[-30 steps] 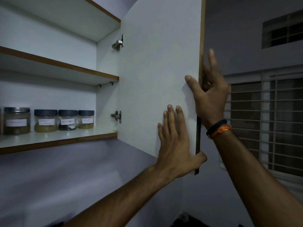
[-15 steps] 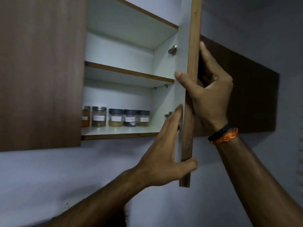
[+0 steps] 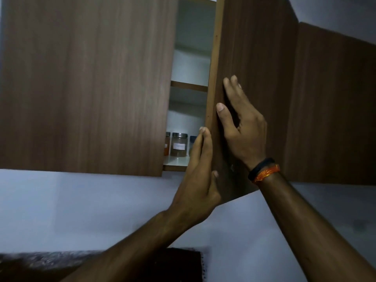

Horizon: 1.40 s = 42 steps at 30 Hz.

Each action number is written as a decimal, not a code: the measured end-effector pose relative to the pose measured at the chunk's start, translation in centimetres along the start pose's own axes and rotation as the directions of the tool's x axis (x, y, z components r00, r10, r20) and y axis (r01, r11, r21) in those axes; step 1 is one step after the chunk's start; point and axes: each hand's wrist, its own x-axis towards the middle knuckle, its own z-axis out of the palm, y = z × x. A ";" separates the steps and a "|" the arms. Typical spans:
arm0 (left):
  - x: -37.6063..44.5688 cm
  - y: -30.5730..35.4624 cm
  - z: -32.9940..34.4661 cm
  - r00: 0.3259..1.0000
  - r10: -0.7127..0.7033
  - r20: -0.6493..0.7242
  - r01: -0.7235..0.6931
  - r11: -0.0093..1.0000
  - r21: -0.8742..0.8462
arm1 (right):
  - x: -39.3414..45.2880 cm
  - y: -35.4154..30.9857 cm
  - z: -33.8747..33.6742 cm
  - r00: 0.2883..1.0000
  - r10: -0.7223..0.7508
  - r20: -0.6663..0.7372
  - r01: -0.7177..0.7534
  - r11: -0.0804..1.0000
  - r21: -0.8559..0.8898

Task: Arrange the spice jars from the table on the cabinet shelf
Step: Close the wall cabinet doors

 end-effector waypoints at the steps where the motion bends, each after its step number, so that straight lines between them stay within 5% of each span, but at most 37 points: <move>1: 0.2 -0.4 -0.1 1.000 -0.008 -0.006 0.008 0.999 0.032 | -0.2 0.3 0.7 1.000 0.004 0.019 -0.004 1.000 -0.011; 14: 2.3 -10.5 -3.8 0.992 -0.012 0.128 -0.064 0.821 0.568 | -3.4 5.1 9.3 0.939 0.039 0.341 0.026 0.983 -0.184; 22: 4.1 -15.2 -5.4 0.965 -0.094 0.243 -0.162 0.511 0.844 | -4.4 7.7 13.3 0.897 0.076 0.436 0.099 0.926 -0.364; 30: 4.9 -18.6 -5.1 0.966 -0.090 0.242 -0.190 0.388 0.902 | -6.1 9.4 16.5 0.896 0.094 0.433 0.143 0.863 -0.484; 42: 5.0 -19.8 -5.0 0.969 -0.066 0.238 -0.199 0.363 0.910 | -7.6 10.3 18.7 0.949 0.060 0.308 0.128 0.822 -0.555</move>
